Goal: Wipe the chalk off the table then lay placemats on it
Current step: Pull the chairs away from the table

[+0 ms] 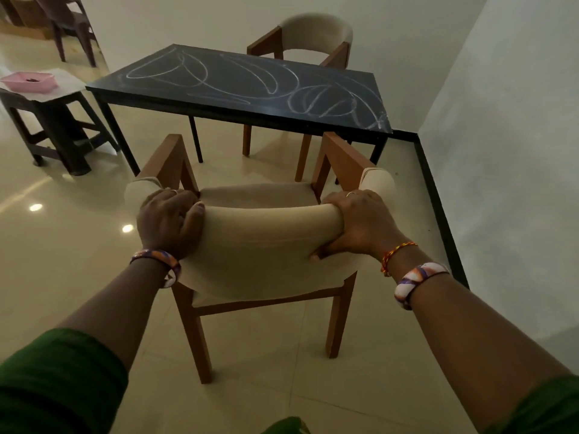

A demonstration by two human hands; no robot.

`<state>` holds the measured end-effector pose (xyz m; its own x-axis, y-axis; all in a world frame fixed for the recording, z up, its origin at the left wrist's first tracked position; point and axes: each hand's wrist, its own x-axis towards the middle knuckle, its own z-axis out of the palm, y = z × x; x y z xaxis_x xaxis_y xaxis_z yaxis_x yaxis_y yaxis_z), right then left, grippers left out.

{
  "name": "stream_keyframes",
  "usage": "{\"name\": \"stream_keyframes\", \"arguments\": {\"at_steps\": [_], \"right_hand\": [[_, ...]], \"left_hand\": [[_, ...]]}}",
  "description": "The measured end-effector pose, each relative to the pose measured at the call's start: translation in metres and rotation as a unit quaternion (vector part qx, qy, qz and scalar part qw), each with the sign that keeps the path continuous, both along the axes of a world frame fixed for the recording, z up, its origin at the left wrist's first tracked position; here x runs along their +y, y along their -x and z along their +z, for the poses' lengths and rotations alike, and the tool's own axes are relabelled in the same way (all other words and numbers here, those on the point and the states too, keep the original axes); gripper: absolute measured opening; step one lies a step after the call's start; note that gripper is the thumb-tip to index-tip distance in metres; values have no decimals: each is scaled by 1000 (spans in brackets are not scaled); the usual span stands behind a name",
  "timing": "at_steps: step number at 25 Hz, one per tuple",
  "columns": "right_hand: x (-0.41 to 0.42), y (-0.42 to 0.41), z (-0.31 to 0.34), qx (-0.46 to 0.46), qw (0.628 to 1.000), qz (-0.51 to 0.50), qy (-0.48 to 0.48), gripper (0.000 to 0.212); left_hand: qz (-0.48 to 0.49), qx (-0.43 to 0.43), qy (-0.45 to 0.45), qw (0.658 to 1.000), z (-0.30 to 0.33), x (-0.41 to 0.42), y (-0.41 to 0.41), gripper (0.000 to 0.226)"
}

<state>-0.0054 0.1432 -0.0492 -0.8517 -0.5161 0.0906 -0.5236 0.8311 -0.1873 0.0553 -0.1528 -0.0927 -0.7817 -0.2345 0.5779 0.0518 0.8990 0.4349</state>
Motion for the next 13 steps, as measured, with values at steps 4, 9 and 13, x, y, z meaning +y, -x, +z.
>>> {"name": "stream_keyframes", "arguments": {"at_steps": [4, 9, 13], "right_hand": [[-5, -7, 2, 0, 999, -29, 24, 79], [-25, -21, 10, -4, 997, -70, 25, 71], [-56, -35, 7, 2, 996, -88, 29, 72]], "left_hand": [[-26, 2, 15, 1000, 2, -6, 1, 53], [-64, 15, 41, 997, 2, -26, 1, 48], [-99, 14, 39, 994, 1, -65, 3, 48]]}}
